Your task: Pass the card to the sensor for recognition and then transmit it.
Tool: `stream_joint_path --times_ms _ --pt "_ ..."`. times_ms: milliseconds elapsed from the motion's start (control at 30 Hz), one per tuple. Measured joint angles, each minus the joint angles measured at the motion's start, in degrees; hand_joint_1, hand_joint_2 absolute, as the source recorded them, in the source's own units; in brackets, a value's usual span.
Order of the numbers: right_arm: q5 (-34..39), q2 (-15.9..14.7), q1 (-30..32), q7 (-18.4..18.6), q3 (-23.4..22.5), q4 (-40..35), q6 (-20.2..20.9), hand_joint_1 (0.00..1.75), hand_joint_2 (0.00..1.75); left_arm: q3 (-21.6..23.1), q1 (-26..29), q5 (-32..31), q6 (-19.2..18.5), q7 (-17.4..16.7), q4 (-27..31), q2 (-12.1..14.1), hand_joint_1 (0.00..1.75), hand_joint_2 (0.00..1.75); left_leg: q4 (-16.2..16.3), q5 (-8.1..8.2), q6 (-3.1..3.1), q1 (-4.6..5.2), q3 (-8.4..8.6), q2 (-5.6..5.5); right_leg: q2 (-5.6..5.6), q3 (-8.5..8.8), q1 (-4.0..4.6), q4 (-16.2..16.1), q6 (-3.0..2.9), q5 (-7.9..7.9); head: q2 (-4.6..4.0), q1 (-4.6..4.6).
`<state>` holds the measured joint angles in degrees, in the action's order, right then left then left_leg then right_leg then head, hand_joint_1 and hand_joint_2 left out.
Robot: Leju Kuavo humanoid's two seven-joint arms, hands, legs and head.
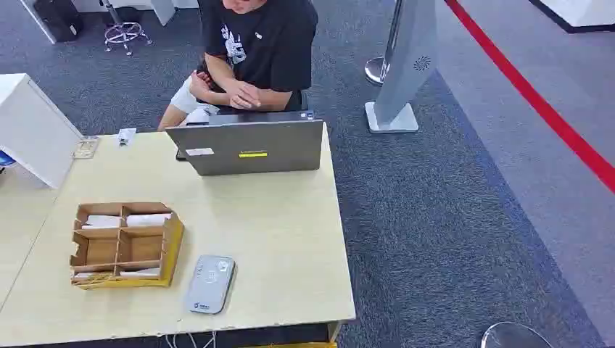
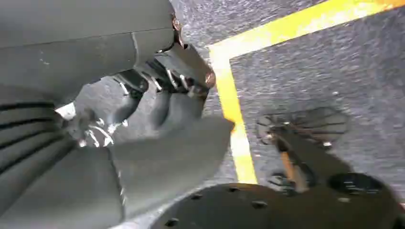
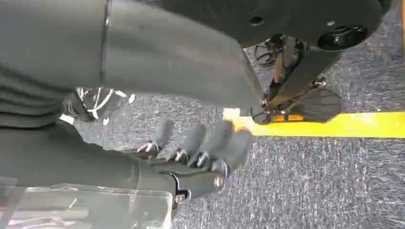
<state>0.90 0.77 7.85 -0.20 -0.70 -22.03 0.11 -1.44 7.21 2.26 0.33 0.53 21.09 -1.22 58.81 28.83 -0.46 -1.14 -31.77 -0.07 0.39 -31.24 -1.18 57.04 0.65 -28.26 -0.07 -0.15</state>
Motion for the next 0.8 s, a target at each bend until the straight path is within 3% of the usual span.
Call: stream_joint_path --times_ms 267,567,600,733,767,800 --pt "6.23 1.44 -3.19 -2.27 0.94 2.75 0.96 0.00 1.75 -0.70 -5.07 12.48 1.75 3.65 -0.09 -3.78 0.00 1.75 0.01 -0.03 0.01 0.05 0.03 -0.01 -0.01 0.05 -0.06 0.00 0.00 0.05 0.00 -0.02" --pt "14.52 3.32 -6.48 -7.04 0.59 6.10 1.01 0.00 1.75 -4.70 -9.49 26.49 1.55 8.55 -0.70 -7.48 0.00 1.75 0.02 -0.03 0.02 0.06 0.00 -0.01 0.00 0.02 -0.07 0.00 0.00 0.05 0.00 0.00" --pt "15.52 3.50 -6.79 -7.54 0.41 6.45 1.01 0.00 0.00 -5.27 -9.95 28.04 1.31 9.22 -0.81 -7.87 0.00 1.75 0.02 -0.02 0.02 0.07 0.01 -0.01 0.00 0.02 -0.08 0.00 0.00 0.05 0.00 0.02" --pt "19.18 4.30 -7.84 -9.35 -0.63 7.63 1.07 0.00 0.00 -7.86 -11.58 34.11 -0.35 12.15 -1.33 -9.55 0.00 1.75 0.02 -0.02 0.02 0.09 0.01 -0.01 0.00 0.02 -0.09 0.00 0.00 0.05 0.00 0.00" --pt "19.93 4.46 -8.10 -9.73 -0.83 7.89 1.18 0.00 1.75 -8.55 -11.98 35.48 -0.90 13.03 -1.49 -9.92 0.00 1.75 0.02 -0.02 0.02 0.09 0.02 -0.01 0.00 0.02 -0.09 0.00 0.00 0.05 0.00 -0.02" --pt "20.78 4.57 -8.37 -10.07 -1.20 8.15 1.18 0.00 1.75 -9.26 -12.41 36.92 -1.48 14.13 -1.66 -10.38 0.00 1.75 0.02 -0.03 0.02 0.09 0.01 -0.01 -0.01 0.02 -0.09 0.00 0.00 0.05 0.02 -0.02"
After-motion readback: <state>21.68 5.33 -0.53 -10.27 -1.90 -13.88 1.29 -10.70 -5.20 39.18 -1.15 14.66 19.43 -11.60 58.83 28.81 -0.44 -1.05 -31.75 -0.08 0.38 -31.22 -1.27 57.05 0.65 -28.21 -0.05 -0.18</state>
